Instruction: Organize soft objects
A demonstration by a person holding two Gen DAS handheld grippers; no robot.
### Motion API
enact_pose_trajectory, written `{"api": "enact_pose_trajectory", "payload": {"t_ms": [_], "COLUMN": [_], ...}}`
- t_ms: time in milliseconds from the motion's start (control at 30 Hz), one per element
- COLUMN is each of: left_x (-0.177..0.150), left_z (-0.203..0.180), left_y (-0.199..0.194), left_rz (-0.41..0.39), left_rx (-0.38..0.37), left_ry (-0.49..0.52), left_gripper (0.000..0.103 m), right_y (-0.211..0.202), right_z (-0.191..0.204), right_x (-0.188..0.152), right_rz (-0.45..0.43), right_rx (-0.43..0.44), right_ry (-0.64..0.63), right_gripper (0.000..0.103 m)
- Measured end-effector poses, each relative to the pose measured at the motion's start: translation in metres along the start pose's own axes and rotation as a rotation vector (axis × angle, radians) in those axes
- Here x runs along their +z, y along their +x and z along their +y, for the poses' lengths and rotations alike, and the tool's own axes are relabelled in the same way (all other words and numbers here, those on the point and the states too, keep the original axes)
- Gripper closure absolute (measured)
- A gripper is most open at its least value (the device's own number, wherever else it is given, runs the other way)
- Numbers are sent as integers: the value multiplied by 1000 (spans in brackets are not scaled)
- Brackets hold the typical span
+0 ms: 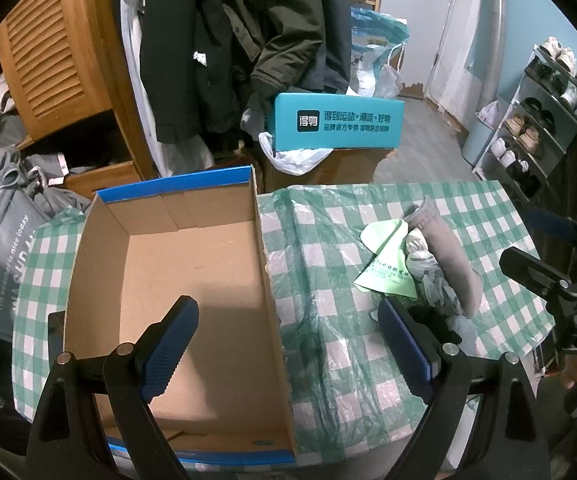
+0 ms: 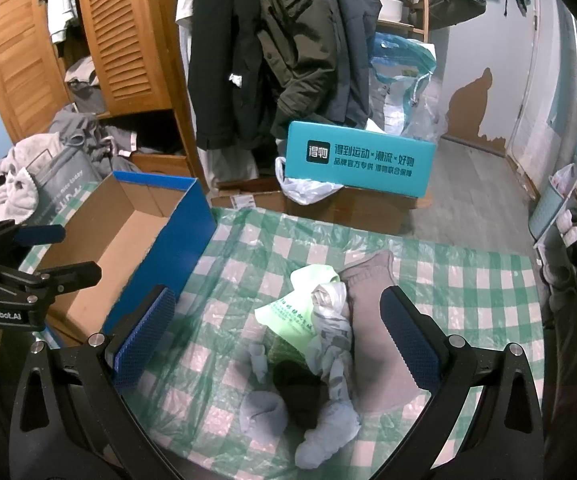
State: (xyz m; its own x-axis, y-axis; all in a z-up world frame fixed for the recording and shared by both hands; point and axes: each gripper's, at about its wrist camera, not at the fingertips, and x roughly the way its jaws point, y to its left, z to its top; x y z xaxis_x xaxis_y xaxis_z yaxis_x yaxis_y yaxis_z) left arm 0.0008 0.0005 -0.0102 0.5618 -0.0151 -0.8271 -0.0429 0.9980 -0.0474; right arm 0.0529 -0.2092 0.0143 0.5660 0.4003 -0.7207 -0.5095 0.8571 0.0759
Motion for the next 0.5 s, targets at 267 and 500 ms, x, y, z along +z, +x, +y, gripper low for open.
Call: {"api": "enact_pose_trajectory", "payload": {"t_ms": [267, 500], "left_x": [-1, -3], "left_z": [1, 2], "left_y": [0, 1], "left_rz": [0, 0], "left_rx": [1, 1], "left_ry": [0, 0], "left_gripper": [10, 10], "right_y": [1, 1], "right_z": [0, -1], "right_x": [-2, -3], "right_rz": [2, 4], "right_rx": [-1, -2], "right_ry": [1, 0], "right_gripper": [2, 2]}}
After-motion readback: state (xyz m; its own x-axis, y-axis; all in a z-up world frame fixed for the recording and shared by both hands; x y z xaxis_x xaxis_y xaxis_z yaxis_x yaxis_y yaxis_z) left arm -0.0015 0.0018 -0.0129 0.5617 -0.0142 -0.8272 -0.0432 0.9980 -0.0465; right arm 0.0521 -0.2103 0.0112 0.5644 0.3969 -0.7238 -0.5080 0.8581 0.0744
